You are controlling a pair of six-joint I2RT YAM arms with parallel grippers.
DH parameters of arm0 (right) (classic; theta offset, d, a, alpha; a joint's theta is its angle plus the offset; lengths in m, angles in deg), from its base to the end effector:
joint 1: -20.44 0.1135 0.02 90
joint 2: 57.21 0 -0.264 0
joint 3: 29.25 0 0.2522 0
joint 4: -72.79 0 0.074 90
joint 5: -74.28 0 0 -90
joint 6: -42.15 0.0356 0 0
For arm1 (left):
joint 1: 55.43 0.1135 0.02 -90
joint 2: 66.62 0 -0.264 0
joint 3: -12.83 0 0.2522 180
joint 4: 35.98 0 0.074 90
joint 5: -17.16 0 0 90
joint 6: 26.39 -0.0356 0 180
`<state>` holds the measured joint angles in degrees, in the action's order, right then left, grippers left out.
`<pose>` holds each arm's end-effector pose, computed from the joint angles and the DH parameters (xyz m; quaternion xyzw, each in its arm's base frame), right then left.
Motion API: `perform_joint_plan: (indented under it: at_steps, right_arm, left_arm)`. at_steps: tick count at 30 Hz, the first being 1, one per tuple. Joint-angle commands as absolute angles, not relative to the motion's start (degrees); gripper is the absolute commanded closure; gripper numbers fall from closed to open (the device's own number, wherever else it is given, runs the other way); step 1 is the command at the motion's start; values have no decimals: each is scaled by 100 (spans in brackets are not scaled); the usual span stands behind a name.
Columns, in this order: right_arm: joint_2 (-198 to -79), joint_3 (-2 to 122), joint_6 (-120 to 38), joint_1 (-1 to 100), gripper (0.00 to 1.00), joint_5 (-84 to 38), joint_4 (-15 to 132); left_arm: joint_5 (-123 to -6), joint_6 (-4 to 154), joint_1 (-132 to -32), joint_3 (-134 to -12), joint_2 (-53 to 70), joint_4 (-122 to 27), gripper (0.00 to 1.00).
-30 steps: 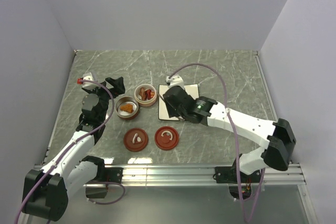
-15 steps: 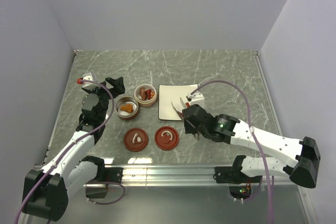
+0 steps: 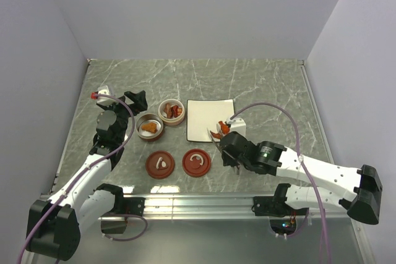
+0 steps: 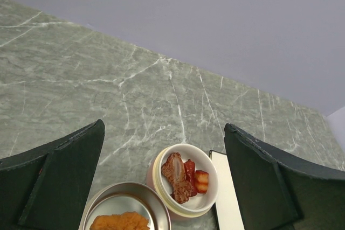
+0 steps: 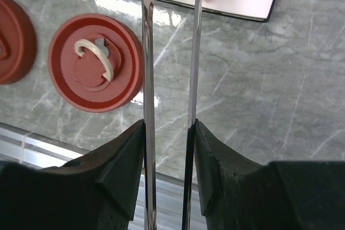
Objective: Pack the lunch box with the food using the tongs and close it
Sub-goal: Pick up the food using the clamp, then place the food into the lunch box
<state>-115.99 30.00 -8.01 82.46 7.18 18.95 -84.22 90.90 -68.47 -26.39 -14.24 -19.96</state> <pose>0.1056 0.1693 0.2556 -0.1178 0.9251 0.1203 0.3404 0.2093 -0.0413 0.2706 -0.1563 0.6716 -0.1844 0.7003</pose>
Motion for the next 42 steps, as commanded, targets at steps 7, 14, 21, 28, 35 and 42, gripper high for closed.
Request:
perform_joint_plan:
  at_steps: [7,14,21,28,35,42]
  right_arm:
    - [-11838,3004,-592,8284,53,942,1860]
    - [-11812,3012,-478,8284,53,916,1702]
    - [-11811,3004,-478,8293,60,775,1763]
    - [-12258,3214,-811,8293,68,652,2219]
    - [-13102,4092,-1435,8293,68,836,2457]
    - [-13604,5217,-2050,8284,68,1065,2457]
  left_arm:
    - [-8339,9130,-6818,-2677,-1502,-1713,0]
    - [-8347,9130,-6818,-2669,-1529,-1713,1]
    - [-8348,9130,-6818,-2660,-1529,-1713,1]
    - [-8356,9130,-6826,-2669,-1529,-1722,1]
    - [-8383,9130,-6818,-2669,-1538,-1740,1]
    - [-8383,9130,-6809,-2677,-1529,-1757,1]
